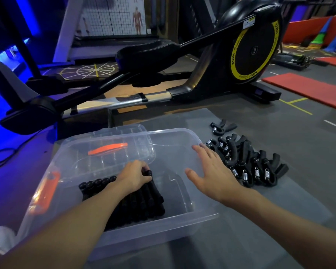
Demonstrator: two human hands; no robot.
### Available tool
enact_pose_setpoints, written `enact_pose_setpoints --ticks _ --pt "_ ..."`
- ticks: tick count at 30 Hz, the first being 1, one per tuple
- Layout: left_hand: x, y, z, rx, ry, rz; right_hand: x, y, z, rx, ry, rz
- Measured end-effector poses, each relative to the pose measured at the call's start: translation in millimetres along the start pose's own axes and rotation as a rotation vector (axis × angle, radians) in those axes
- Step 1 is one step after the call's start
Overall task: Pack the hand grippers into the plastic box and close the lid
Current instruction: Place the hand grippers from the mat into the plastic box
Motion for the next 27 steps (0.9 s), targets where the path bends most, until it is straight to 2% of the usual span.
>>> enact_pose_setpoints --ticks 9,13,16,18,20,23,27 --pt "6.8 0.5 3.1 -0.030 -0.051 -0.152 2.2 -1.5 -0.8 0.009 0.019 -0.010" --pt "32.5 21.3 10.8 0.085 -0.114 -0.197 1.7 -0.4 0.6 0.027 0.016 -0.042" --pt "74.7 45.5 20.8 0.228 -0.241 -0.085 6.2 -0.4 -2.6 0.093 -0.010 -0.228" --pt "108.4 62.0 29.5 0.334 -0.326 0.005 11.8 5.2 -6.7 0.230 -0.054 -0.479" --pt "139.4 72.8 38.1 0.397 -0.419 0.063 26.9 18.3 -11.3 0.377 -0.120 -0.587" --pt "169.7 71.0 43.4 0.344 -0.512 -0.039 78.5 35.7 -19.0 0.456 -0.233 -0.494" --pt "177.1 51.2 36.9 0.226 -0.509 -0.258 152.2 49.9 -13.8 0.392 -0.464 -0.236"
Point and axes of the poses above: each hand's wrist, its own z-axis away from the middle knuckle, its own y-axis out of the back of the hand, x = y × z, the point moved 3 cm from there along -z, towards the middle knuckle, and after that the axes turned 14 degrees about -z, right-handed, at the moved point
